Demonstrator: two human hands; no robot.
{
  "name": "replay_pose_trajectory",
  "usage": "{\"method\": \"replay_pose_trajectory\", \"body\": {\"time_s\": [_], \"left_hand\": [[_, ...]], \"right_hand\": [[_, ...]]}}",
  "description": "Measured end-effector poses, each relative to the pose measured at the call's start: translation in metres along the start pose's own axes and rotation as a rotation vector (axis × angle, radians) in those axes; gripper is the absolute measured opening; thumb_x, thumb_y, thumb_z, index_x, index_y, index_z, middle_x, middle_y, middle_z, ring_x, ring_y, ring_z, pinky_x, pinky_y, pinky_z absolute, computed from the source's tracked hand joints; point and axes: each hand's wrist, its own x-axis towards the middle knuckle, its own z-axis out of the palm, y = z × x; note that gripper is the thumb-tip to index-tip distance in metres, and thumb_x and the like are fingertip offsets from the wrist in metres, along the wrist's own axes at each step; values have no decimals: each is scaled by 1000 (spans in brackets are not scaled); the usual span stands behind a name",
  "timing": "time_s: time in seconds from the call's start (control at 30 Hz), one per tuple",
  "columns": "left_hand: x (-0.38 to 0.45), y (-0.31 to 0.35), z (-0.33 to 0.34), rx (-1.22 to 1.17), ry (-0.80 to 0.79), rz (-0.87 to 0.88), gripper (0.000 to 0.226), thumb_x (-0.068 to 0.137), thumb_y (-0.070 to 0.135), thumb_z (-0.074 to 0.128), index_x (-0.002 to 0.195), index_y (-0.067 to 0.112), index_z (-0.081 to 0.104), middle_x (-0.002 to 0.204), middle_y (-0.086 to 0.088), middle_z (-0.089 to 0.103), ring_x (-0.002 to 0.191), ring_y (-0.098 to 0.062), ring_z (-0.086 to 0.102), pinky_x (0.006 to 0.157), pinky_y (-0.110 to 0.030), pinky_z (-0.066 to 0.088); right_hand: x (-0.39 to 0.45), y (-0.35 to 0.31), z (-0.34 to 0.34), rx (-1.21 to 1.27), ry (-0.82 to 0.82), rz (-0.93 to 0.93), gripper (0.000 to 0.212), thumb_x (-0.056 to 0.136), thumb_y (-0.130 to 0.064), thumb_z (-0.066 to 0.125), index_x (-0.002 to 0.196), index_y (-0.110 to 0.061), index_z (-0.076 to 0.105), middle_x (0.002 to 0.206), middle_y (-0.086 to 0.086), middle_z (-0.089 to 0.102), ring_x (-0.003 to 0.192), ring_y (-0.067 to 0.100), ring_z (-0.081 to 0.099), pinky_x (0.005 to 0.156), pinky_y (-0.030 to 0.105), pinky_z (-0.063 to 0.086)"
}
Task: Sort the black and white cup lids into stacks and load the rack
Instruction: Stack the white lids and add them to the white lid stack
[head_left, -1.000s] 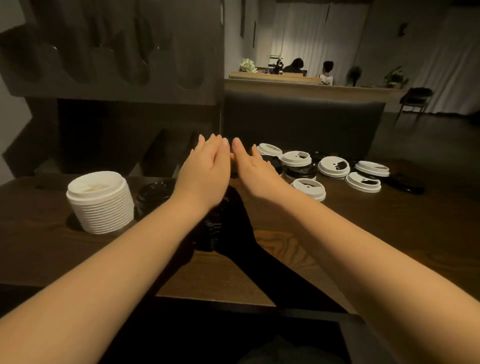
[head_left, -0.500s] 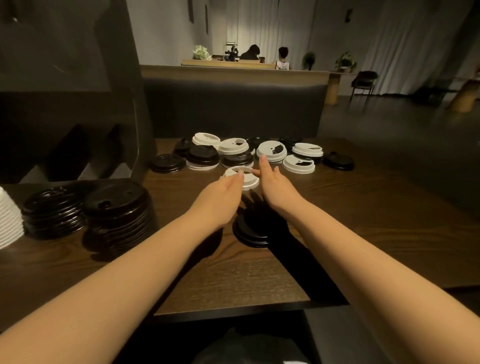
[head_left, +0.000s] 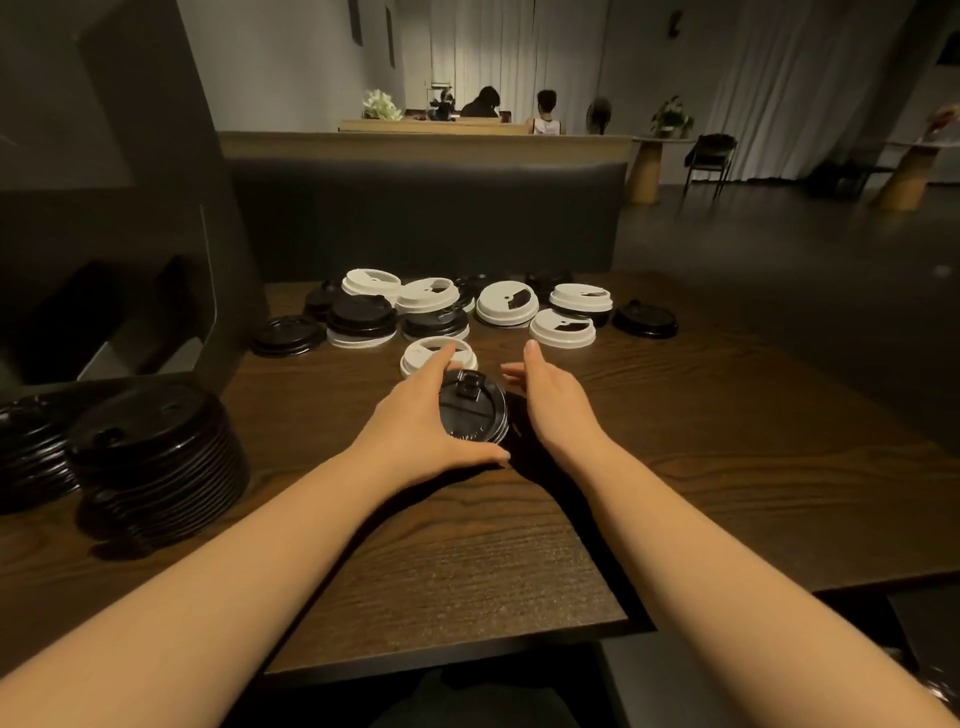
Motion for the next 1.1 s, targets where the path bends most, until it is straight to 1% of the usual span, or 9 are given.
{"method": "replay_pose_trajectory", "body": {"time_s": [0.17,0.27,0.37,0.47,0.57,0.63,0.77,0.9,1.1], "left_hand": [[24,16,16,-158,132,31,113,67,24,84,153,21,10,153,2,27,140,-15,29,108,-28,30],[32,22,30,-355,130,-56,86,74,26,79,145,23,30,143,-1,41,134,-16,40,104,-26,36],[43,25,40,-612,105,-136,53,62,39,78,109,31,54,115,0,67,109,-20,63,95,-40,50],[62,34,43,-753,155,-179,28,77,15,69,104,22,66,102,-5,72,97,-22,69,91,-48,54],[79,48,48,-796,190,-177,27,88,2,61,111,15,65,102,-8,72,96,-22,68,86,-43,56],[88,52,55,-842,186,-212,26,89,4,60,114,13,65,103,-8,72,98,-23,68,86,-42,56],[99,49,69,-924,192,-308,10,91,9,61,97,16,65,100,-7,71,99,-22,67,91,-44,54],[101,47,70,-967,236,-357,15,91,11,60,105,13,63,103,-7,69,101,-21,65,93,-44,53],[96,25,37,-788,335,-307,22,90,18,60,111,13,65,102,-2,70,101,-19,64,93,-40,52]], "right_hand": [[0,3,-2,55,-5,-108,30,96,-25,53,125,-20,57,116,-6,60,107,9,56,86,18,44],[6,4,-10,120,104,-62,32,96,-20,51,128,-15,56,118,-3,60,109,11,56,91,24,45],[17,8,-21,140,158,26,29,98,-20,47,124,-13,58,119,6,62,109,19,58,90,31,46],[28,9,-34,-19,119,27,31,99,-24,41,124,-12,56,121,8,61,108,20,57,83,28,40],[40,13,-51,-139,131,12,36,101,-31,37,127,-12,54,124,8,59,115,23,54,91,32,42],[47,18,-62,-180,148,18,39,101,-35,34,125,-13,56,123,8,60,116,24,53,97,37,42],[63,28,-78,-251,148,43,48,103,-40,26,127,-12,56,132,10,55,123,26,47,102,37,35],[76,37,-77,-327,116,61,56,103,-42,18,127,-8,56,132,12,55,122,28,48,105,40,34],[86,22,-61,-372,80,-3,51,104,-37,21,131,-9,52,138,14,50,131,30,42,107,42,29]]}}
